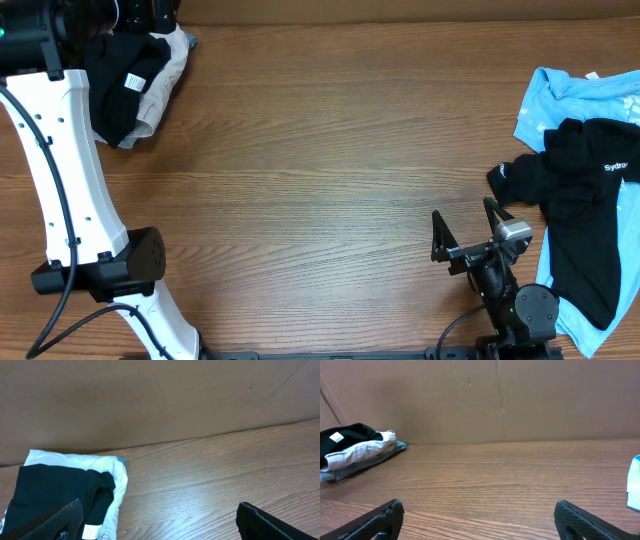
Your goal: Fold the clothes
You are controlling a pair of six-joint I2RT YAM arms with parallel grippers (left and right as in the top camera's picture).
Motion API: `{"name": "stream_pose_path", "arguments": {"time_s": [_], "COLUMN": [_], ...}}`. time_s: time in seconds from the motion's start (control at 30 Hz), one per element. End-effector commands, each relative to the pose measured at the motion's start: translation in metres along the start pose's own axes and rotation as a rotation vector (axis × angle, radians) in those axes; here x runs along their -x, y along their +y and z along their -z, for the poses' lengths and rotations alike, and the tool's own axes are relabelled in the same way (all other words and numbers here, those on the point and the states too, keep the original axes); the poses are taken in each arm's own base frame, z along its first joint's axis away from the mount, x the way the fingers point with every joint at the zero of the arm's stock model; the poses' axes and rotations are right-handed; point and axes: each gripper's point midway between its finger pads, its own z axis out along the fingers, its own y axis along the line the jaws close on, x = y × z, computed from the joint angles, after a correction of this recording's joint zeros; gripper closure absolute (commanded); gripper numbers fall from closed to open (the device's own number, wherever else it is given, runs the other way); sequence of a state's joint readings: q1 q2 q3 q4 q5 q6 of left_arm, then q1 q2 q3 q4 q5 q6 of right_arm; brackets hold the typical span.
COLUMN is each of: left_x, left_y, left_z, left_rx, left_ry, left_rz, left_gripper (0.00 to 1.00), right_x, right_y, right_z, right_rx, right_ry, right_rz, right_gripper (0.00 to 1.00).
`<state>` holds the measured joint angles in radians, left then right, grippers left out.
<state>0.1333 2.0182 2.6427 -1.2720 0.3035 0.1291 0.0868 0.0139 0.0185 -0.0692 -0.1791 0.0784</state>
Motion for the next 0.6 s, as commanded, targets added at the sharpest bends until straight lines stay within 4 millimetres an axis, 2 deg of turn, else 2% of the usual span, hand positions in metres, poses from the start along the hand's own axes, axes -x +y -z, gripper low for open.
{"name": "stream_pose_path", "arguments": {"time_s": [0.0,0.1,0.17,0.3,0.43,0.57], "left_x": [-0.002,-0.003,-0.001,-0.009,-0.05,-0.112], "left_y": [0.005,0.006,0.003,-0.014,-0.034,-0.059], "left_z": [-0.002,-0.004,0.002,0.023,0.049,0.075], "left_rx": [0.006,0.006,0.005,-0.011,-0.033,-0.065], "left_ry": [0.007,0.011,0.001,0.011,0.09,0.186], "left_rz": [0.018,0.019,0.014,0.007,0.021,0.031], "left_gripper": [0.0,0.0,0.0,0.0,0.0,0.0], "right_x": [-0.001,-0.001,-0.001,-0.001,-0.001,-0.001], "right_y": [-0.002,-0.002,-0.002,-0.002,-0.002,-0.002], "right_z": [0.0,0.0,0.0,0.0,0.0,0.0], "right_rx": [-0.006,-0.006,-0.006,-0.006,-0.006,-0.006], "right_ry": [-0.008,-0.008,-0.008,-0.008,-0.008,-0.008], "right_rz": [-0.005,-0.005,-0.005,-0.005,-0.005,-0.005], "right_gripper": [0.0,0.0,0.0,0.0,0.0,0.0]}}
